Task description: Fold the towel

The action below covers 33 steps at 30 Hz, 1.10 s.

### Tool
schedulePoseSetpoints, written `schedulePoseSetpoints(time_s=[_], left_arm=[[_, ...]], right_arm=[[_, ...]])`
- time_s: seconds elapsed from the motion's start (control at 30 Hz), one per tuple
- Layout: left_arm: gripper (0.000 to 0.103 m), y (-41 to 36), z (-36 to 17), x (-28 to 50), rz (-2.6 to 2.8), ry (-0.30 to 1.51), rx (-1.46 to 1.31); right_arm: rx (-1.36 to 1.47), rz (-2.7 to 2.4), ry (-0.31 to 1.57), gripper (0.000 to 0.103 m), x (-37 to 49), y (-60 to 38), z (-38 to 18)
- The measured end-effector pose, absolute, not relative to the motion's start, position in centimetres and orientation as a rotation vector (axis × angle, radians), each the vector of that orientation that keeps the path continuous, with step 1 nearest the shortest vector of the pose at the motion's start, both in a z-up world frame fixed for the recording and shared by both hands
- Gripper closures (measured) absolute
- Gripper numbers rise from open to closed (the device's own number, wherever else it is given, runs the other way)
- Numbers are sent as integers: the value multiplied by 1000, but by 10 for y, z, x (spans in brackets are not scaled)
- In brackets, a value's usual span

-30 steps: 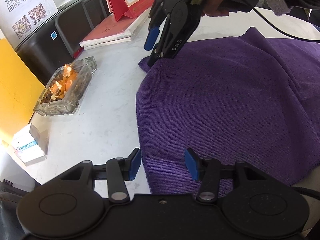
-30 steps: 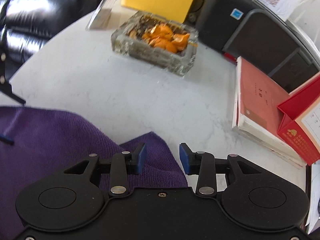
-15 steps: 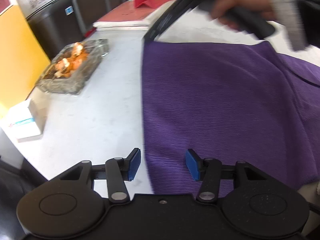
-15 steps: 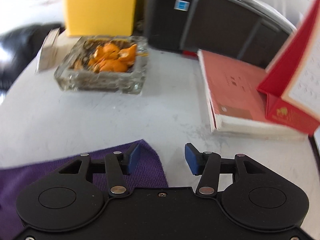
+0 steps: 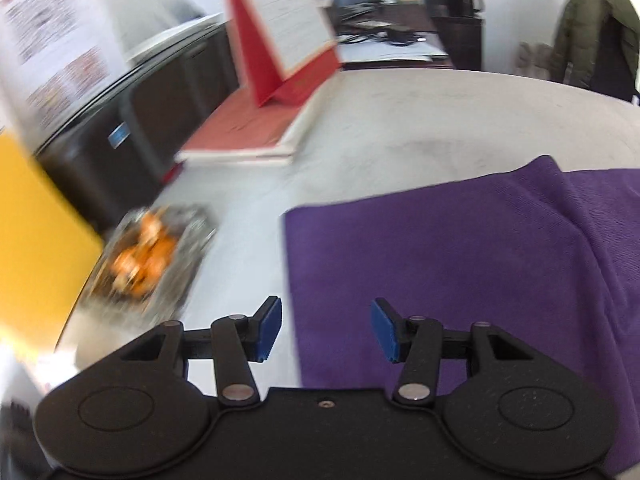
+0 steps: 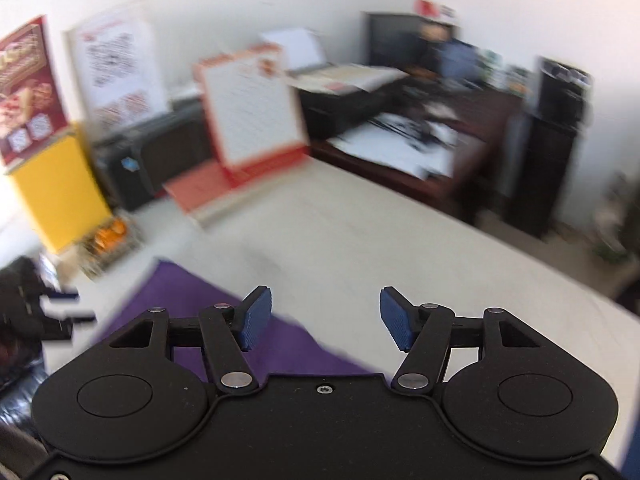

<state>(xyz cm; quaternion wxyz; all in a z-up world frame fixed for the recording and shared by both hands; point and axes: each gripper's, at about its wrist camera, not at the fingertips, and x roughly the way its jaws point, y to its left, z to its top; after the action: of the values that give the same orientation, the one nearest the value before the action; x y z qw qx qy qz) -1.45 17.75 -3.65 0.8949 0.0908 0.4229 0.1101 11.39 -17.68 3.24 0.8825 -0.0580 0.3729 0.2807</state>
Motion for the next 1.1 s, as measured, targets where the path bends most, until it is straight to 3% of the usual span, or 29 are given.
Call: schedulePoseSetpoints(time_s=[0.13,0.33,0.67,1.1], left_arm=[[56,176,-50,34,167,909,185],[56,175,-63,70,173,959,218],[56,167,-70,84,162,988,234],[51,162,-69,116,79,980,321]], right_arm=[[-92,403,917,43,79,-234,-27],[-112,347,917,43,84,-270,-64],[-207,524,879,43,135,-266,-93],[-204,447,861,41,128,-303,-98]])
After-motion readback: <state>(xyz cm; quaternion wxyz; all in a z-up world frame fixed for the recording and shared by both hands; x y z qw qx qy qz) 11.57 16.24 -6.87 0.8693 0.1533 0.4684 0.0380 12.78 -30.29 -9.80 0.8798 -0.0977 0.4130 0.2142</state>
